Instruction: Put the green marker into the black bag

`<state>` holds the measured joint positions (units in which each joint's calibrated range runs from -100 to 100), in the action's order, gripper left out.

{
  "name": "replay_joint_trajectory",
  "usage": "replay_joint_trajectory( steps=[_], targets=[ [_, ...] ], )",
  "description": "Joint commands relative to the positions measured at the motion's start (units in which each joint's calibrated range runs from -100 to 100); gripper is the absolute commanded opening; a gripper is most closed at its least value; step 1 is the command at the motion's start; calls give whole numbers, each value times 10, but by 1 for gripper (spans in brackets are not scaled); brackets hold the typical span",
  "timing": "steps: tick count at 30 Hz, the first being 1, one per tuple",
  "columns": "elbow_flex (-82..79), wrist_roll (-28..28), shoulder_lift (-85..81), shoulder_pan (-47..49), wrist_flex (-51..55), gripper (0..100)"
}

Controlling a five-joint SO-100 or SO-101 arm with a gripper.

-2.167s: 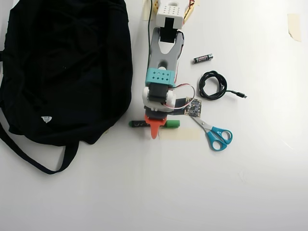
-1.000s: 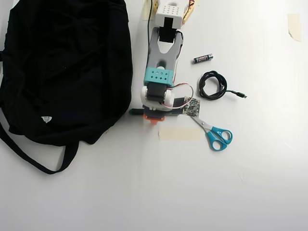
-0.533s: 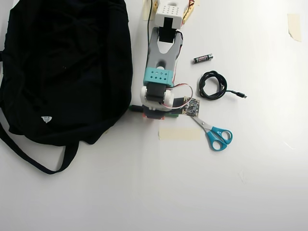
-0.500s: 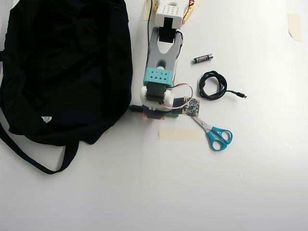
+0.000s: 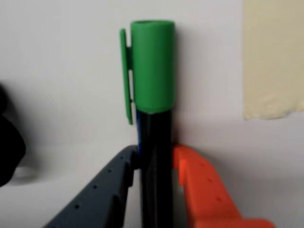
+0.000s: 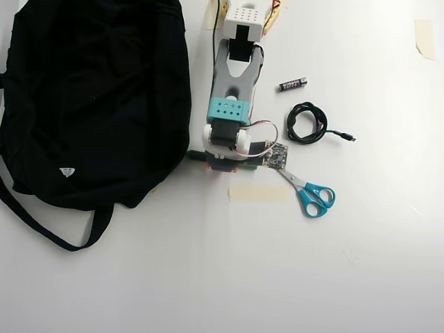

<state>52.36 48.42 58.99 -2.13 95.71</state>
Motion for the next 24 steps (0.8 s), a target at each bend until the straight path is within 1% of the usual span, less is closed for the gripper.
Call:
replay_joint_trajectory(
  steps=[1, 5, 8, 14, 18, 24],
  targets=[
    [31, -21, -15, 6, 8, 2],
    [96, -41, -16, 18, 36, 2],
    [122, -42, -21, 24, 38, 2],
    [119, -66, -60, 27, 39, 2],
    [118, -97, -89, 36, 39, 2],
    [120, -183, -122, 59, 39, 2]
  ],
)
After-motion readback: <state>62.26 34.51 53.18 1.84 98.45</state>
